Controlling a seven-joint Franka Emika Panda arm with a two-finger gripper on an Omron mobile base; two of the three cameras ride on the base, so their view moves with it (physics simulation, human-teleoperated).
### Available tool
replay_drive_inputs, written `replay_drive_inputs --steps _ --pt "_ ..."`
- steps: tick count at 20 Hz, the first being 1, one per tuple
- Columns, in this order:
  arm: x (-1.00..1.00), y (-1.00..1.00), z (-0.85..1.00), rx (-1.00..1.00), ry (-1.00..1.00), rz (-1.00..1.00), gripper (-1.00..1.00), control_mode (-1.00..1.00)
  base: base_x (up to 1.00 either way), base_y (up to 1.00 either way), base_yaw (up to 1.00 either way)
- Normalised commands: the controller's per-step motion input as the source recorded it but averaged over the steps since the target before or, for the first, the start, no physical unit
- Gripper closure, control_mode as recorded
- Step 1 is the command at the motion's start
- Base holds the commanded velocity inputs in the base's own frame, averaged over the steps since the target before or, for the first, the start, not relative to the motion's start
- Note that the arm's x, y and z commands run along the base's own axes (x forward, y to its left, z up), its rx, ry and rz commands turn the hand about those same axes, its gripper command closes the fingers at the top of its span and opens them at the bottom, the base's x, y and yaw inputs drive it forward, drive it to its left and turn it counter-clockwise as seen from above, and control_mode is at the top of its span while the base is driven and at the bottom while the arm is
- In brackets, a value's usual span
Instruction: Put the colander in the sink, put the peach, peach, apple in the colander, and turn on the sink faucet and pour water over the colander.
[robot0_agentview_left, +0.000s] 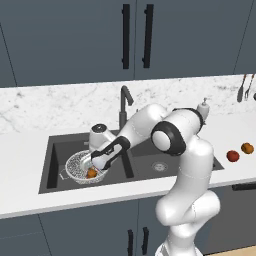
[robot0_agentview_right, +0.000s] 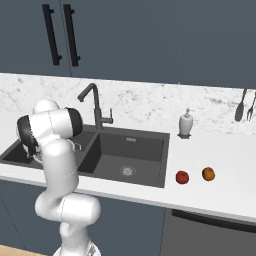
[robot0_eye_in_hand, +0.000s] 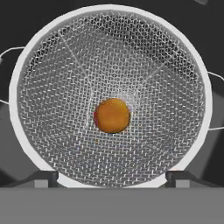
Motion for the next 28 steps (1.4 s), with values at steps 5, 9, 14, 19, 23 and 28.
replay_drive_inputs --steps 5,9,14,19,23,28 --pt "-0.07 -0.07 0.54 0.00 0.01 0.00 -1.00 -1.00 0.00 0.00 0.00" --pt "-0.42 -0.20 0.65 0.00 0.00 0.00 -1.00 -1.00 0.00 0.00 0.00" --pt "-0.51 -0.28 0.70 0.00 0.00 0.00 -1.00 -1.00 0.00 0.00 0.00" --pt "-0.56 -0.38 0.62 -0.04 0.00 0.00 -1.00 -1.00 0.00 0.00 0.00" --pt "-0.55 -0.46 0.50 -0.05 0.00 0.00 -1.00 -1.00 0.00 0.00 0.00" --pt "-0.55 -0.60 0.30 0.00 0.00 -0.10 -1.00 -1.00 0.00 0.00 0.00"
